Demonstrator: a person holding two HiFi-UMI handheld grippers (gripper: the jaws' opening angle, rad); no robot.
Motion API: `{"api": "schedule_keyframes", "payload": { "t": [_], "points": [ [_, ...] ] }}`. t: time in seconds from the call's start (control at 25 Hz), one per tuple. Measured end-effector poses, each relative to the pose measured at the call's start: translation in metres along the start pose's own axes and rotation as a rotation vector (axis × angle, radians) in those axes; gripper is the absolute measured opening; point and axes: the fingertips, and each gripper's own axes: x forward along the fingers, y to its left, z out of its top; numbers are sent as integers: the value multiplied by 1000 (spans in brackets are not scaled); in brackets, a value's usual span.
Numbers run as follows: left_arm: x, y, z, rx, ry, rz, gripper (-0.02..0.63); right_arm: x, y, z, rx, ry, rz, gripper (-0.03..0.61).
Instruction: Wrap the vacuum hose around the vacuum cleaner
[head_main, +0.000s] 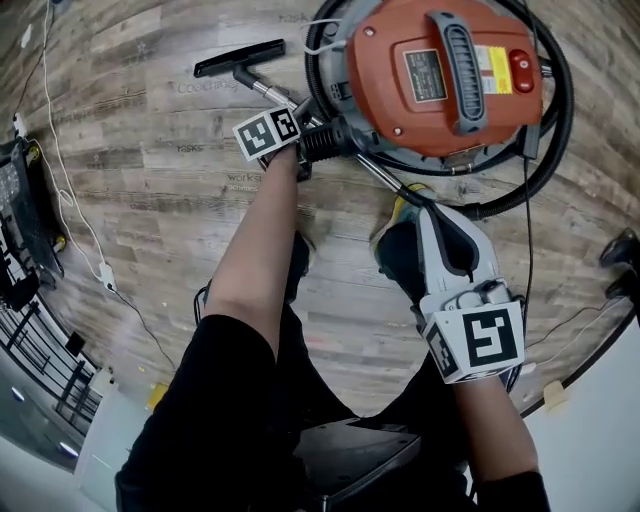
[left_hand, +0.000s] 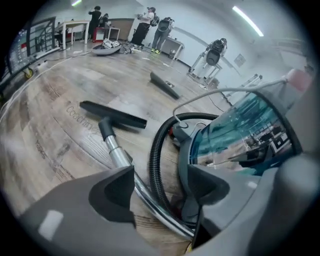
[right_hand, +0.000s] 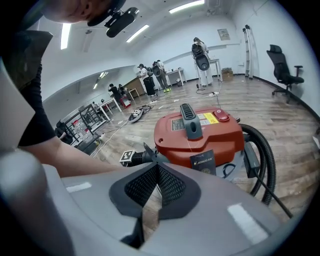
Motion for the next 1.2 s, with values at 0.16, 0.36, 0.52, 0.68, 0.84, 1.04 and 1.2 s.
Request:
{"api": "schedule_keyframes", "payload": {
  "t": [0.16,0.36,0.52,0.68,0.84,1.04,1.2],
  "points": [
    [-71,-16,25,13,-41,30,331,-41,12,34,12,-2,6,23],
    [-200,-53,44,-3,-79,66,305,-101,35,94,-44,-2,15,23],
    [-306,-102,74,32,-180,57,158,-129,51,142,-134,-5,42,23],
    [-397,-174,91,143,-255,11,86,-158,71,191,-196,-30,55,23],
    [-461,-240,88,191,-260,-24,5,-184,86,218,-171,-23,55,23],
    [-523,-317,78,250,-290,-33,3,-220,101,220,-154,18,76,21],
    [-547,-355,70,310,-304,-35,3,-229,103,209,-176,70,78,21]
  ]
}}
